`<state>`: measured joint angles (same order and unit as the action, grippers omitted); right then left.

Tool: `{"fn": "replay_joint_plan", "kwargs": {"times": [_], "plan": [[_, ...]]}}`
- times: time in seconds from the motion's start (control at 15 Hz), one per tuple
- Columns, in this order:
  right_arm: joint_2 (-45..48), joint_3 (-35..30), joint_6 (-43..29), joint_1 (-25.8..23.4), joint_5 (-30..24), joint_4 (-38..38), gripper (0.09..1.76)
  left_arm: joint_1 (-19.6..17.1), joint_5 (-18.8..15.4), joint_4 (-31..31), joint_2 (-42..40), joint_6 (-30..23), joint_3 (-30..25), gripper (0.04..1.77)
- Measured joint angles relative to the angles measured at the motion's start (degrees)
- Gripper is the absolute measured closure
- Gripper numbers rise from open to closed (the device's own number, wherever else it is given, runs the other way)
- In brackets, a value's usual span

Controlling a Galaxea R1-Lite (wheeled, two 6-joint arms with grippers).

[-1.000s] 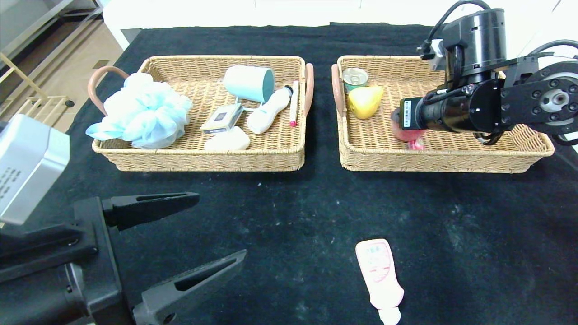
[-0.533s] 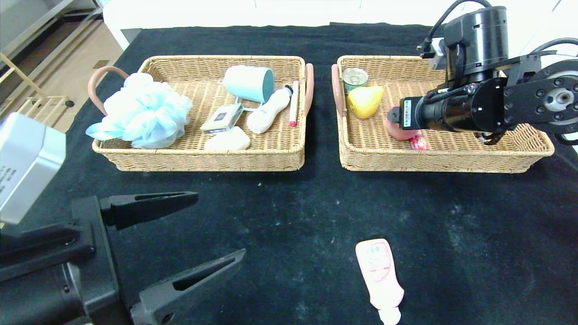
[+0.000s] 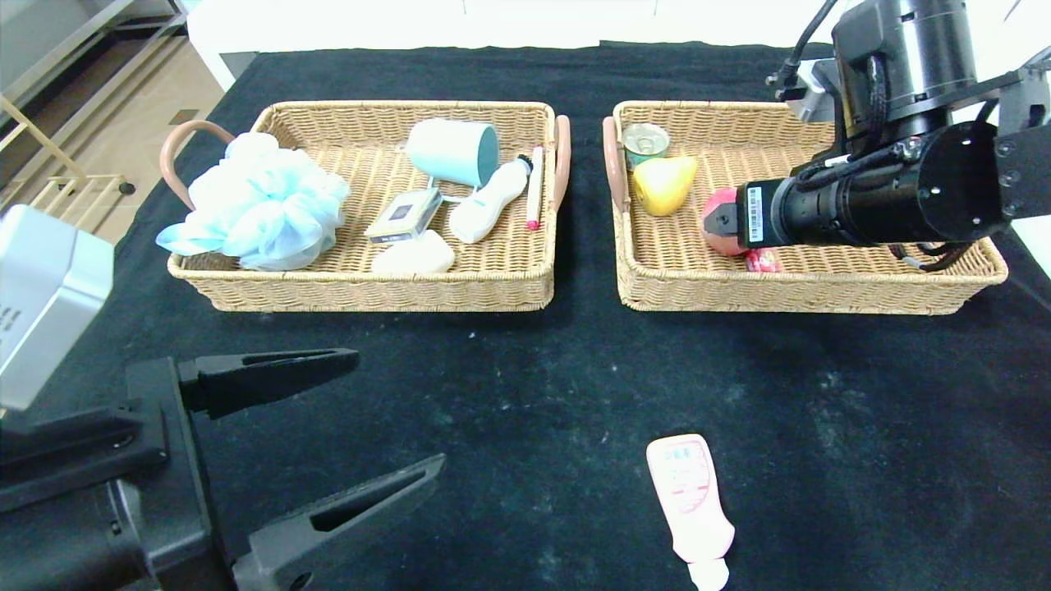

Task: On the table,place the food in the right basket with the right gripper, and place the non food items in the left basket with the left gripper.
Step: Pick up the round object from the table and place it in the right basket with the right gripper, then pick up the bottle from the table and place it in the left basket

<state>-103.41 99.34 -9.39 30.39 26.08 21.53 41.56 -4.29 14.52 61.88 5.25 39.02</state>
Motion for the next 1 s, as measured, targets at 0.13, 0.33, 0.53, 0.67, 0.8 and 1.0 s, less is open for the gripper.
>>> {"fn": "replay_joint_plan", "kwargs": {"times": [0.13,0.33,0.53,0.67,0.8,1.0], "plan": [[2.73,-4.22,-0.26,2.51,0.02,0.74,0.18,0.00,0.02,0.00,-0.11,0.00,0.00,0.09],[7.08,-12.19,-1.17,7.73,0.13,0.84,0.17,0.00,0.00,-0.11,-0.17,0.00,0.04,0.09],[10.50,-19.97,-2.74,12.96,0.27,0.93,0.16,0.00,0.02,-0.13,-0.17,0.00,0.04,0.09],[11.96,-24.09,-4.11,16.02,0.44,0.90,0.15,0.02,0.00,-0.13,-0.15,0.00,0.02,0.09],[12.68,-27.15,-4.83,18.59,0.52,0.93,0.15,0.02,0.05,0.13,-0.17,0.00,0.00,0.09],[12.51,-29.33,-7.47,22.25,0.57,1.49,0.15,0.02,0.07,0.09,-0.37,0.04,0.06,0.09]]}}
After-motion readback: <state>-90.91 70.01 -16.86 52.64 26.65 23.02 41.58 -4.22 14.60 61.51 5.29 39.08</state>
